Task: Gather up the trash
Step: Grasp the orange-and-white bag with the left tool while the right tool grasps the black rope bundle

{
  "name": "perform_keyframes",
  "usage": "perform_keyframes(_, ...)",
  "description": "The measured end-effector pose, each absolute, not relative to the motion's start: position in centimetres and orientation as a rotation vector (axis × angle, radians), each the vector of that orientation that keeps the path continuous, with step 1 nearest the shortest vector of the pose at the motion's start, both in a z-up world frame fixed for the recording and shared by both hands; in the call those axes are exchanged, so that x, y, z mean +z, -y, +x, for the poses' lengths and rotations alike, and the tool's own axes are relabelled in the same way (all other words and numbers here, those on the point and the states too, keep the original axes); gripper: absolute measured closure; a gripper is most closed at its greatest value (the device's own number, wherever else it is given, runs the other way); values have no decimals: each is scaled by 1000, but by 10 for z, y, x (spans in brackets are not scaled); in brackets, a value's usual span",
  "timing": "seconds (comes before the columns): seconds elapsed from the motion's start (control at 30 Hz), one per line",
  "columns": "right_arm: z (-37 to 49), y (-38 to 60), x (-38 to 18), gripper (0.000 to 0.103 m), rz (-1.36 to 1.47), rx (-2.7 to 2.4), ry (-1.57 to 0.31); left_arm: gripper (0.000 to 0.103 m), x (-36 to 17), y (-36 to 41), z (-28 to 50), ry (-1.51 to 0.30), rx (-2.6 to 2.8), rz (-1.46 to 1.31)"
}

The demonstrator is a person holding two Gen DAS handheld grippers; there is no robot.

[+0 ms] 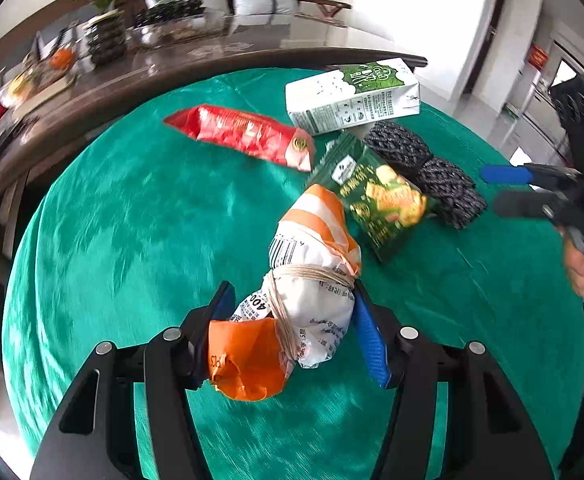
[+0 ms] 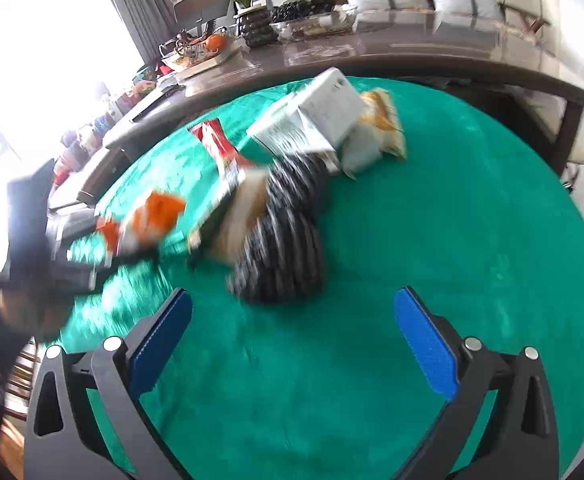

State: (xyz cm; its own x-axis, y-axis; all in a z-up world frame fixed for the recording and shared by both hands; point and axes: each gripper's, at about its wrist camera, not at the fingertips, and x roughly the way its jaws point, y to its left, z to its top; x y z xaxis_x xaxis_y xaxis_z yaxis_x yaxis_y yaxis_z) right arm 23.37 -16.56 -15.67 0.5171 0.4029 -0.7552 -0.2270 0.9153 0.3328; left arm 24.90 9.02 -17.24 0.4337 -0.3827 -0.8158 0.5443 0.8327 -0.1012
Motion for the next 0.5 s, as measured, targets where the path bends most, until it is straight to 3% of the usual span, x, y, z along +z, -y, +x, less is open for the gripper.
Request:
perform_keyframes(0.1,251,156,-161,18,190,374,-975,45,-169,-97,230,-987,-527,113)
perform_keyframes(0.17,258,154,-166,34,194,367,-994,45,-166,-98,217,-996,-509,66)
perform_keyframes(0.2,259,153,-169,51,192,372,-1006,45,-163,-97,210,-995,-505,51)
perform_keyframes(0.23,256,153,-168,59,189,372,-1004,45,-161,-94,205,-993,-499,52)
perform_keyframes(0.5,186,192,-142,61,83,300,-920,45,-140,-41,159,-969,-481,24)
